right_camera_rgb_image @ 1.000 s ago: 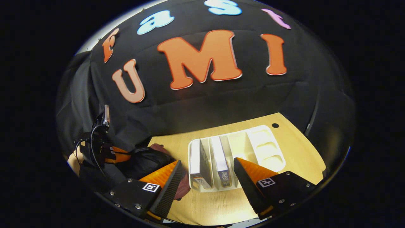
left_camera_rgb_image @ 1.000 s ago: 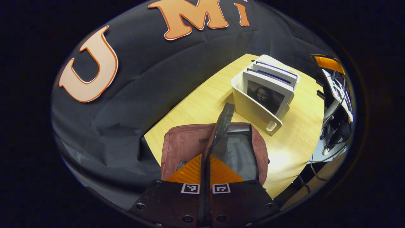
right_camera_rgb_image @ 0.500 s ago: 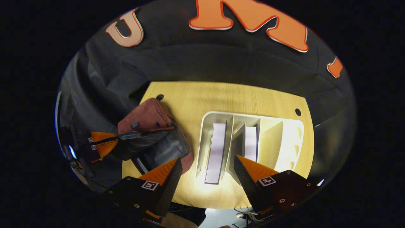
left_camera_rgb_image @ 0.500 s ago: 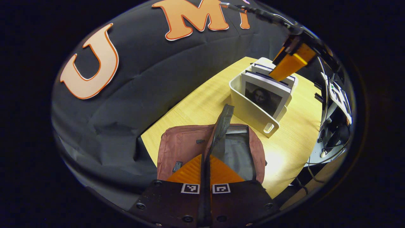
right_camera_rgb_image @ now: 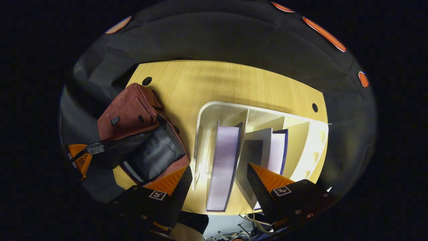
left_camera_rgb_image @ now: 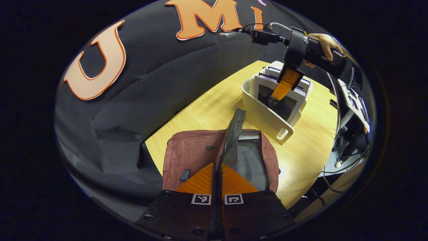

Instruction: Open the schoolbag, grab two books from the bookshelf and put them into the schoolbag.

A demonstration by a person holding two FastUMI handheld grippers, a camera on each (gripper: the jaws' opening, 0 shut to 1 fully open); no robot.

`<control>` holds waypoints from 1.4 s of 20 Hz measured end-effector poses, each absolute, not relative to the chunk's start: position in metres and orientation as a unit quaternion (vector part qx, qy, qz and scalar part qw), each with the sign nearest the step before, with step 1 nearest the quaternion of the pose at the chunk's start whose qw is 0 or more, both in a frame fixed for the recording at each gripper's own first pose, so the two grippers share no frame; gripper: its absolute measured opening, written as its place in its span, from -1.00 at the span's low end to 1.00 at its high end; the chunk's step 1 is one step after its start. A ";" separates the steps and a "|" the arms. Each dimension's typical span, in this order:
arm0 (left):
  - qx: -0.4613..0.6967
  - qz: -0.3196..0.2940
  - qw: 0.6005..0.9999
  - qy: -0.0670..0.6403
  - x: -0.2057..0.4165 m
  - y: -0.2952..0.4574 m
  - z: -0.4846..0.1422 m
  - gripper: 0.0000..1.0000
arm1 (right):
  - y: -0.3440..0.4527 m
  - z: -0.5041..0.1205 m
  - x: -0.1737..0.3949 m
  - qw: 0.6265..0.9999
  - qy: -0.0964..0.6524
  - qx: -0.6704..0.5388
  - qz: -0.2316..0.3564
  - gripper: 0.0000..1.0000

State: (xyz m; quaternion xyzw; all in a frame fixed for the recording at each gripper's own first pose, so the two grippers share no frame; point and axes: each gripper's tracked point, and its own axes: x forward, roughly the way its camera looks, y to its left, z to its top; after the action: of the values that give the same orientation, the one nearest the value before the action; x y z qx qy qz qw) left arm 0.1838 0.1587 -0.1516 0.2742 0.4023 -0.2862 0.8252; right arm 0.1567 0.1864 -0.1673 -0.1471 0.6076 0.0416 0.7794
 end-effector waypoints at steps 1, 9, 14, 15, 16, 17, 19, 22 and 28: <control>0.275 -0.286 0.825 0.402 0.184 0.161 -0.152 -0.99 | 0.183 -0.172 0.159 0.777 0.611 -0.150 0.038 0.97; 0.281 -0.285 0.825 0.400 0.184 0.163 -0.151 -0.99 | 0.182 -0.179 0.165 0.785 0.612 -0.101 0.000 -0.32; 0.278 -0.286 0.824 0.403 0.183 0.162 -0.153 -0.99 | 0.187 -0.137 0.156 0.802 0.593 -0.071 0.013 -0.41; 0.275 -0.285 0.825 0.403 0.182 0.163 -0.153 -0.99 | 0.186 -0.124 0.154 0.809 0.583 -0.073 0.017 -0.41; 0.275 -0.286 0.824 0.404 0.181 0.162 -0.153 -0.99 | 0.187 -0.109 0.152 0.817 0.572 -0.072 0.023 -0.41; 0.274 -0.287 0.824 0.405 0.181 0.162 -0.153 -0.99 | 0.189 -0.094 0.147 0.824 0.562 -0.066 0.031 -0.41; 0.276 -0.288 0.822 0.407 0.180 0.161 -0.154 -0.99 | 0.192 -0.064 0.134 0.839 0.541 -0.043 0.043 -0.31; 0.272 -0.288 0.822 0.410 0.179 0.161 -0.156 -0.99 | 0.185 -0.025 0.112 0.859 0.507 -0.029 0.062 -0.42; 0.276 -0.282 0.823 0.408 0.182 0.166 -0.159 -0.99 | 0.184 -0.001 0.057 0.888 0.440 0.097 0.088 -0.42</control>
State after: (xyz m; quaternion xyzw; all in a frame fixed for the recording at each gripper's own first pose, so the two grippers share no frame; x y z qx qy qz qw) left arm 0.1818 0.1664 -0.1587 0.2765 0.4081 -0.2816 0.8232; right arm 0.0573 0.1842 -0.0006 0.0973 0.4398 0.0882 0.8884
